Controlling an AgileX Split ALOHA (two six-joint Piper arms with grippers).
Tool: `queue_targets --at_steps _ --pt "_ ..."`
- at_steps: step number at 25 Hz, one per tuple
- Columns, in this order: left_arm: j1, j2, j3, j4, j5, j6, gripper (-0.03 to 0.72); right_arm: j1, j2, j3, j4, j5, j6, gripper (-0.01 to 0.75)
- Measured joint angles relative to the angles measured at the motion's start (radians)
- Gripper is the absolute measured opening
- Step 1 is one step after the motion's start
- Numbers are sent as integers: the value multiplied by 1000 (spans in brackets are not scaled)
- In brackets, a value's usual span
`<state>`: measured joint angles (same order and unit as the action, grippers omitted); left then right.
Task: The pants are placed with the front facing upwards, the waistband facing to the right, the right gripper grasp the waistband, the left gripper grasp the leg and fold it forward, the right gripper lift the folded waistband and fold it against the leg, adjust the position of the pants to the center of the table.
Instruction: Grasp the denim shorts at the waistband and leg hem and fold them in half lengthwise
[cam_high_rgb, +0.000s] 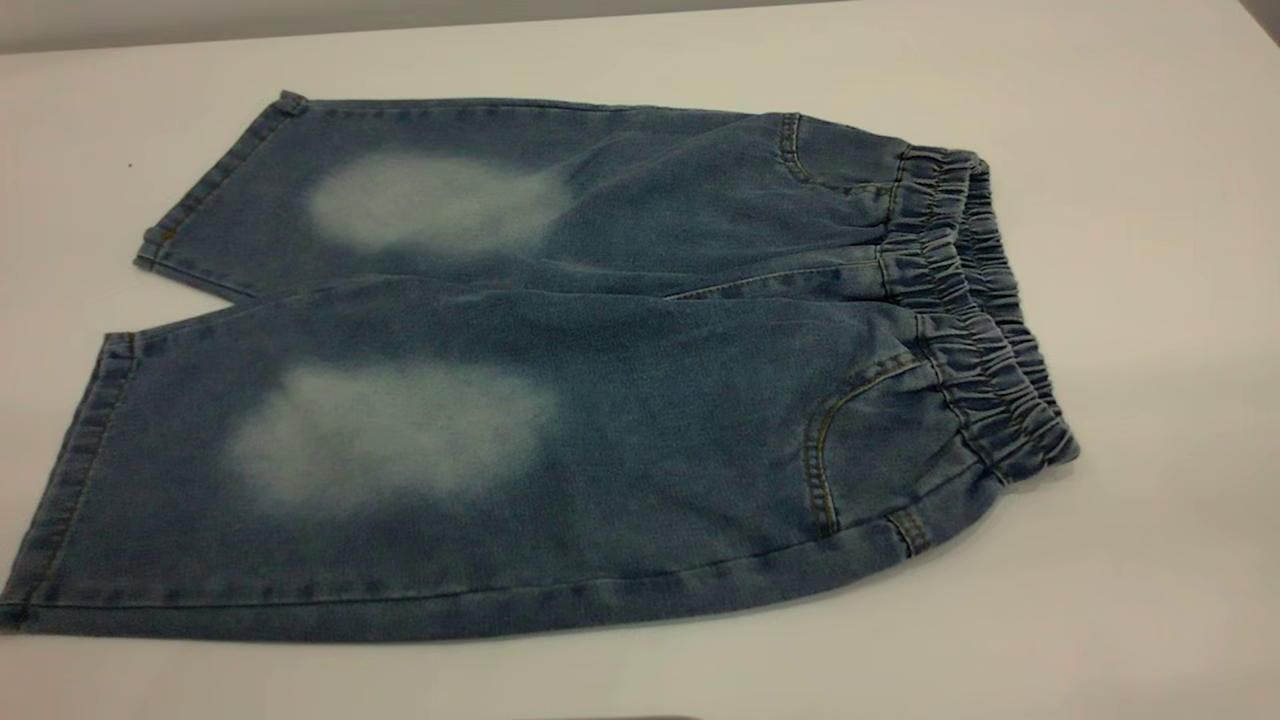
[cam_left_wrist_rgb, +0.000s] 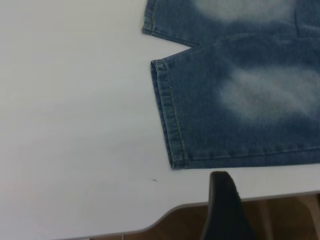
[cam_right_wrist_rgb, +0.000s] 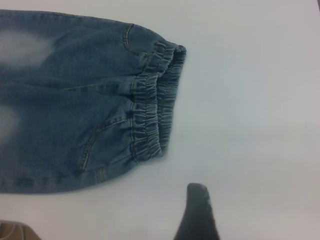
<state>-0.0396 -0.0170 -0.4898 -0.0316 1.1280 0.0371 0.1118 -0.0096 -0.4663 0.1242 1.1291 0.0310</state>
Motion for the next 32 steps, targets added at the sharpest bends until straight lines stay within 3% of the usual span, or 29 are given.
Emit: queue_targets --at_steps 6,9,15,20,25,32 --pt "0 17 -5 -2 -1 -37 400 0 63 -2 47 -10 1 486" --pt "0 113 -42 -19 -42 -37 400 0 183 -6 120 -46 2 524" --pt "0 423 -92 -86 -184 139 412 0 473 -7 272 -184 -31 612" --pt "0 681 -93 -145 -332 260 486 0 702 -7 369 -306 -80 615" --pt "0 928 -95 -180 -492 327 514 0 921 20 439 -447 -99 604" --pt "-28 1176 -174 -310 -557 438 515 0 1228 30 675 -660 -318 589"
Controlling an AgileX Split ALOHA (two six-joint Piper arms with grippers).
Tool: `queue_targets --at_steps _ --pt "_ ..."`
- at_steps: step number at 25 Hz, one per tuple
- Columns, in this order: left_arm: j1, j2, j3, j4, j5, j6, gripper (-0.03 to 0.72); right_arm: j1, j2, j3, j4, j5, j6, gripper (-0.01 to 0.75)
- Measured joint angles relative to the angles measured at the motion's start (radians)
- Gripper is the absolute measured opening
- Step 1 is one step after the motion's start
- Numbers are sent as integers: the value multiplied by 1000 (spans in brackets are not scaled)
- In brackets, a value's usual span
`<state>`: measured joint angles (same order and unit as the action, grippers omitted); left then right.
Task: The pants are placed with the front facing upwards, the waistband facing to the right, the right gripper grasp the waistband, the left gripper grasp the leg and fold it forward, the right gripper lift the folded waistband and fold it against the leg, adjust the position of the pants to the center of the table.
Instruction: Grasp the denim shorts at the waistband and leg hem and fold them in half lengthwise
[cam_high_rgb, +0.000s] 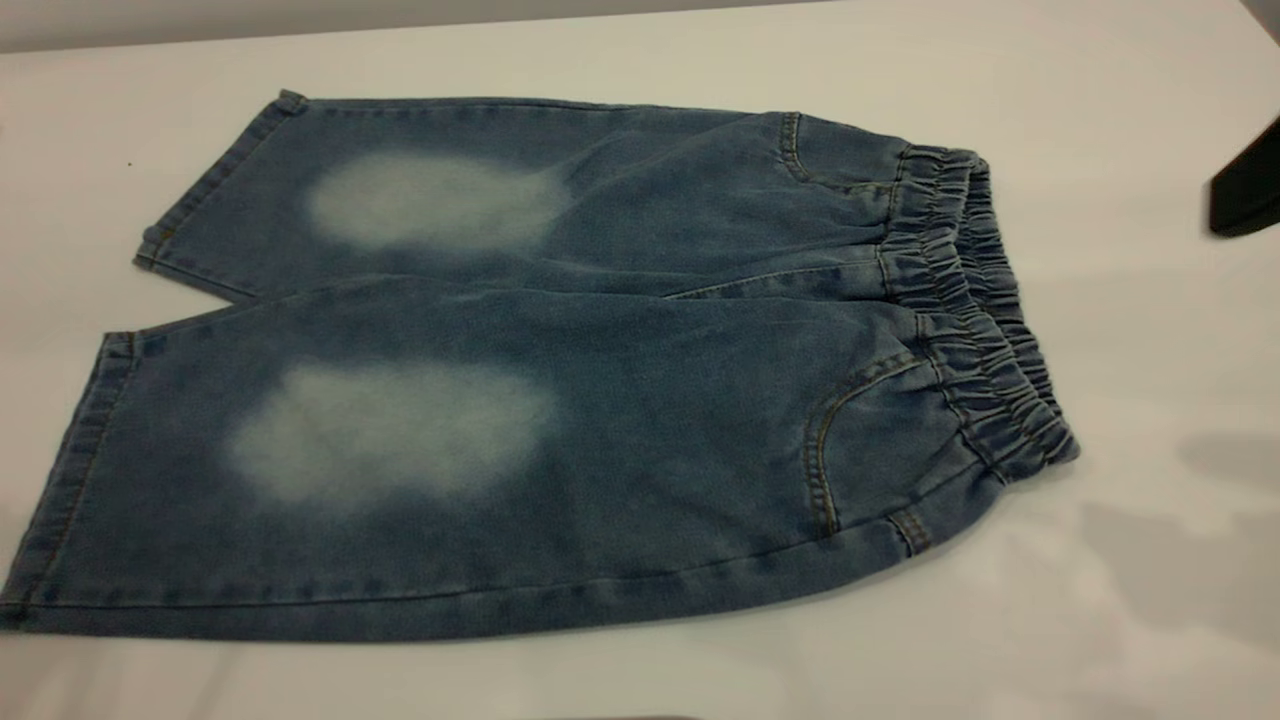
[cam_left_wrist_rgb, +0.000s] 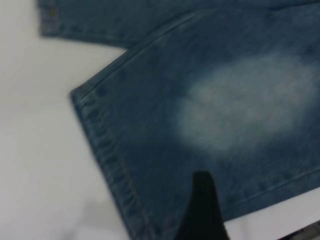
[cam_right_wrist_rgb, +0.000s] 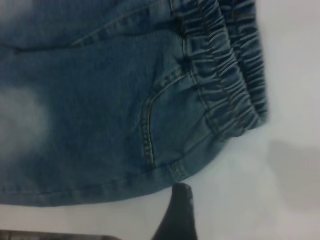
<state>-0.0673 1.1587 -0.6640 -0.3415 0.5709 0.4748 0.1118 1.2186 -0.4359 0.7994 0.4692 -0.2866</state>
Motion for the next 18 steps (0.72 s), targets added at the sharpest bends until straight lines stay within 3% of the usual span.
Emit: queue_targets --at_steps 8,12,18 --pt "-110 165 -78 -35 -24 57 515 0 351 -21 490 -34 -559 588" --pt "-155 213 -95 -35 -40 79 515 0 514 -49 678 3 -788 587" --pt "-172 241 -95 -37 -46 95 515 0 693 -92 811 -6 -934 587"
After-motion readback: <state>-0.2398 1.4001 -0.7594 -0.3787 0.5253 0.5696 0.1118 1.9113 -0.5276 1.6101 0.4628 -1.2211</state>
